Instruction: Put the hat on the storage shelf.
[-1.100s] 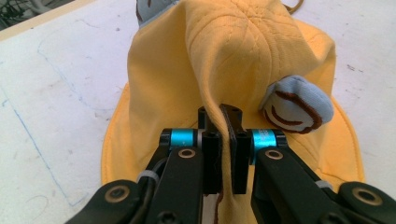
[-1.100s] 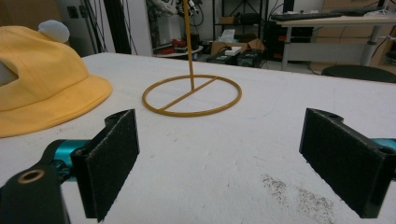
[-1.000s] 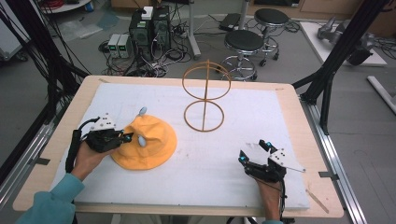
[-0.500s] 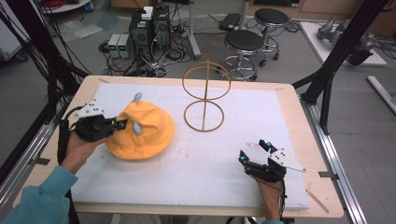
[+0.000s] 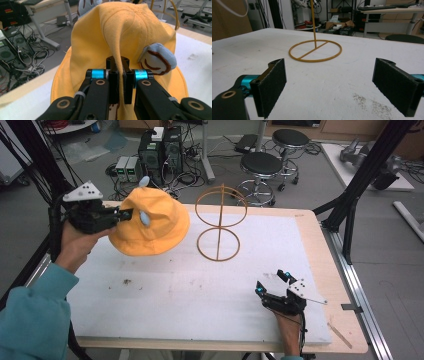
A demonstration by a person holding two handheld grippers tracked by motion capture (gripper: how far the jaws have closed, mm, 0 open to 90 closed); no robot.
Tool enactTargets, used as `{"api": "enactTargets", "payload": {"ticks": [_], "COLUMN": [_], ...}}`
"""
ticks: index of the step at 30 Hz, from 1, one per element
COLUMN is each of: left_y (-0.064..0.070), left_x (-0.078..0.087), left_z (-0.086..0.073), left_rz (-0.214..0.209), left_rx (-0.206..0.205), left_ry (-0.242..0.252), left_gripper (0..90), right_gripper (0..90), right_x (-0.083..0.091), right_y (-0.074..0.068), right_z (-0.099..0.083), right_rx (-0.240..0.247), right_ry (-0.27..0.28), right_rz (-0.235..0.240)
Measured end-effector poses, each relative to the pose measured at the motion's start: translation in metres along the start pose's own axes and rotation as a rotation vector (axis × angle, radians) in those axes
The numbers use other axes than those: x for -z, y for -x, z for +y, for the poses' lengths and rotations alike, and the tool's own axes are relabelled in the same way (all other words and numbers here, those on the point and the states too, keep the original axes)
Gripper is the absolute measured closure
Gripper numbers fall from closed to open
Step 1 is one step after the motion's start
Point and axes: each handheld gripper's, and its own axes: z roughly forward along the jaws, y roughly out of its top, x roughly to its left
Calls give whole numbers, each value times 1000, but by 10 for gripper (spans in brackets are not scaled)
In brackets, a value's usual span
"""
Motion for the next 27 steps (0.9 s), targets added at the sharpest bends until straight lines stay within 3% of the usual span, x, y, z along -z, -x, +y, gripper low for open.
{"api": "enactTargets", "payload": {"ticks": [5,12,13,14,18,27], "left_y": [2,19,19,27,40,54], "left_x": [-12,-48,-48,-60,-82,-118], "left_z": [41,86,86,94,101,107], "left_rz": [-2,-43,-43,-55,-81,-114], "left_rx": [-21,-33,-33,-40,-47,-49], "left_ry": [45,90,90,91,76,58], "left_gripper": [872,871,872,871,872,871], "right_gripper": [109,109,109,109,109,109], "right_x": [0,-1,-1,-1,-1,0], "right_y": [0,0,0,0,-1,-1], "right_z": [0,0,0,0,0,0], "right_rx": [1,-1,5,9,17,9], "right_ry": [-8,-7,-7,-5,-6,-3], "right_rz": [8,10,12,9,10,11]}}
